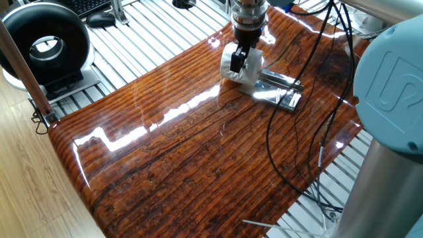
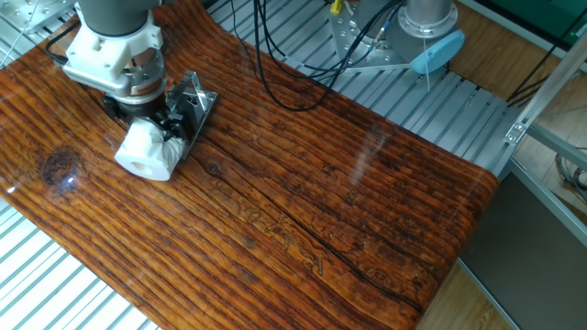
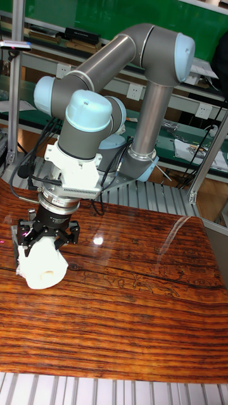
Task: Put the toilet paper on its holder
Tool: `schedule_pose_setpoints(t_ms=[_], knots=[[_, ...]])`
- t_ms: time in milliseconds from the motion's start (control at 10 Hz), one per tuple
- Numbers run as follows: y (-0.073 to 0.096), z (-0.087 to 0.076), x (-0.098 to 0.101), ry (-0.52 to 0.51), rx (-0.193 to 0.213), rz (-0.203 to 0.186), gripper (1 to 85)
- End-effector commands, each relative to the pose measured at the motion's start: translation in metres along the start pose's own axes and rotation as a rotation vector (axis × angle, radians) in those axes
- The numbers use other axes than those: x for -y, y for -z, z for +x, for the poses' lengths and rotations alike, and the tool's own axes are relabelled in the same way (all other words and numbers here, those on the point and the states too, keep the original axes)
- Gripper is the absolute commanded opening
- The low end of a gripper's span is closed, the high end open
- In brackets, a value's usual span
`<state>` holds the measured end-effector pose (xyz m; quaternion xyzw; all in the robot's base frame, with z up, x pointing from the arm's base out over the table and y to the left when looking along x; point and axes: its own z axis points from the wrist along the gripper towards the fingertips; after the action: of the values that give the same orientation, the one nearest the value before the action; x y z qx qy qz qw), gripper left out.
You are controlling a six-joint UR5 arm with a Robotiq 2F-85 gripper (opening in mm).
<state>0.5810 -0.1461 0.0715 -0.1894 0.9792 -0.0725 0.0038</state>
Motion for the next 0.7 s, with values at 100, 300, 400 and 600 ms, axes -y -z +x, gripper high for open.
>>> schedule_pose_setpoints(t_ms=[100,300,400,600], knots=[[0.0009,-0.004,0.0068,0.018,0.017,0.022,1.0],[0.0008,-0.0037,0.0024,0.01,0.016,0.005,1.0],[0.0008,-0.004,0.0016,0.014,0.017,0.002,1.0],[0.0008,-0.0027,0.0025,0.022,0.012,0.005,1.0]])
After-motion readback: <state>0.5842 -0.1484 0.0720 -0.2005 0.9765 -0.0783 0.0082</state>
